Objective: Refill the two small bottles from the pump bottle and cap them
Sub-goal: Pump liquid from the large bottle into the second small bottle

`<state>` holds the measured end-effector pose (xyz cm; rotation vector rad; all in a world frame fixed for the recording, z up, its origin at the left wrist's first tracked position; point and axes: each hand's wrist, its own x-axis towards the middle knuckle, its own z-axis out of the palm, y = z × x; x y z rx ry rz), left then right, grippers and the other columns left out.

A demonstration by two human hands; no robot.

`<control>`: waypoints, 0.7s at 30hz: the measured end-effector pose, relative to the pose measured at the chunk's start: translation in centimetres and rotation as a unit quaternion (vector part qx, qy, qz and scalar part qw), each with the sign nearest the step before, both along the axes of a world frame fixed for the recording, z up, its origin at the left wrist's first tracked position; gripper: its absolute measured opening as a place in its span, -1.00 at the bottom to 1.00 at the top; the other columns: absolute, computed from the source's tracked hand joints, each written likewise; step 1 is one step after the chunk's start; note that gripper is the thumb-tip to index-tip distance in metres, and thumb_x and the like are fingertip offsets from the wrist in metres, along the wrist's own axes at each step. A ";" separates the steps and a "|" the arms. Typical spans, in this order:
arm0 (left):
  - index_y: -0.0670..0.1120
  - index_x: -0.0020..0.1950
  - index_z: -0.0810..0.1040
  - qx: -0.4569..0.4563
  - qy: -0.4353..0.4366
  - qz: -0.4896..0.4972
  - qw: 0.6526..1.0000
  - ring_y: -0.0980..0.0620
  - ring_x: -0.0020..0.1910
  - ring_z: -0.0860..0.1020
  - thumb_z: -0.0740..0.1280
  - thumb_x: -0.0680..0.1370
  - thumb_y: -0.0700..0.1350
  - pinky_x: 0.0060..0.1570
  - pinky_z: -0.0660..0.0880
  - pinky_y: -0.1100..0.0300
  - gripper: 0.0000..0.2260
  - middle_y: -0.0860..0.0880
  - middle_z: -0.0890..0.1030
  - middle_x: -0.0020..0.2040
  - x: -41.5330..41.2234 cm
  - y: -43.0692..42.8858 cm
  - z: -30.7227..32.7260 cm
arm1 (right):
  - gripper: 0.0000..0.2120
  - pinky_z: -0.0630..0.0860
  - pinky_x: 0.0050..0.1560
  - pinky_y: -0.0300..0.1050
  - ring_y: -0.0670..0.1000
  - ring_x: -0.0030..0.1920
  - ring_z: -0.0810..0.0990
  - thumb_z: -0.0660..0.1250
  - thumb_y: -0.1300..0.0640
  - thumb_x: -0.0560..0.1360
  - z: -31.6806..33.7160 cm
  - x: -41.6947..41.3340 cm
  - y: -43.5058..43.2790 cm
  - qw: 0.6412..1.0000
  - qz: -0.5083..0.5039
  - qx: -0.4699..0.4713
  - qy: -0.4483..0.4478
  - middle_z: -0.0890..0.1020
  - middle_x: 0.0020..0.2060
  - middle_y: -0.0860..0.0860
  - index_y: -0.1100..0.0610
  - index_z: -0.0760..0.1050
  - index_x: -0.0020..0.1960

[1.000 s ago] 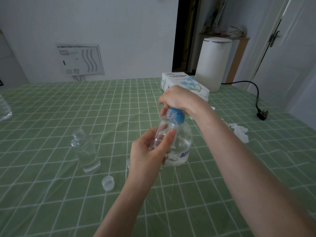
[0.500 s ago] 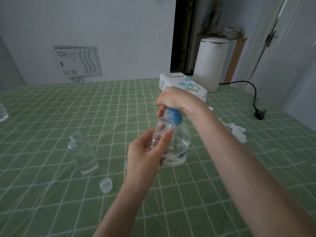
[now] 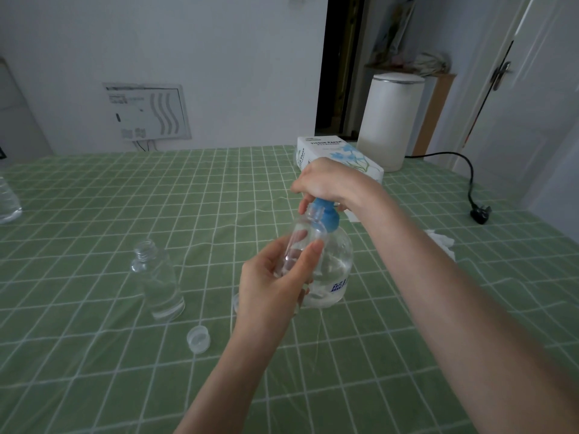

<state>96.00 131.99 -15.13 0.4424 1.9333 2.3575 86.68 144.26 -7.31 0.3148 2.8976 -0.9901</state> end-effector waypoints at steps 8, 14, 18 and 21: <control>0.21 -0.21 0.65 0.004 0.003 0.000 1.000 0.21 -0.56 0.43 0.37 0.25 0.17 -0.59 0.33 0.39 -0.83 0.10 0.56 -0.50 0.0 0.0 0.0 | -0.69 0.41 -0.19 -0.15 0.07 -0.07 0.59 0.25 0.11 0.56 -0.1 -0.1 -0.2 1.000 0.002 -0.010 -0.015 0.70 0.05 0.11 0.17 0.49 0.27; 0.06 -0.15 0.63 -0.008 0.004 0.002 1.000 0.22 -0.58 0.43 0.37 0.27 0.17 -0.59 0.32 0.40 -0.73 0.11 0.57 -0.50 0.0 0.0 -0.2 | -0.68 0.55 0.18 0.03 0.16 0.07 0.64 0.25 0.16 0.56 -0.8 -0.2 -0.1 0.999 -0.001 -0.028 -0.018 0.66 0.10 0.18 0.24 0.48 0.28; 0.07 -0.16 0.64 -0.016 0.007 0.010 1.000 0.23 -0.56 0.46 0.36 0.27 0.17 -0.59 0.34 0.39 -0.75 0.11 0.58 -0.49 0.1 0.0 -0.4 | -0.69 0.51 0.03 -0.02 0.12 -0.06 0.57 0.25 0.17 0.56 -1.2 -0.3 -0.2 0.999 0.000 -0.028 -0.027 0.66 0.11 0.19 0.24 0.49 0.26; 0.06 -0.14 0.63 -0.013 0.006 0.005 1.000 0.23 -0.56 0.47 0.37 0.29 0.14 -0.59 0.35 0.39 -0.76 0.11 0.59 -0.49 0.1 0.0 -0.3 | -0.68 0.52 0.07 -0.02 0.13 0.00 0.62 0.24 0.15 0.56 -1.2 -0.2 -0.2 1.000 -0.002 -0.026 -0.015 0.67 0.08 0.17 0.22 0.49 0.28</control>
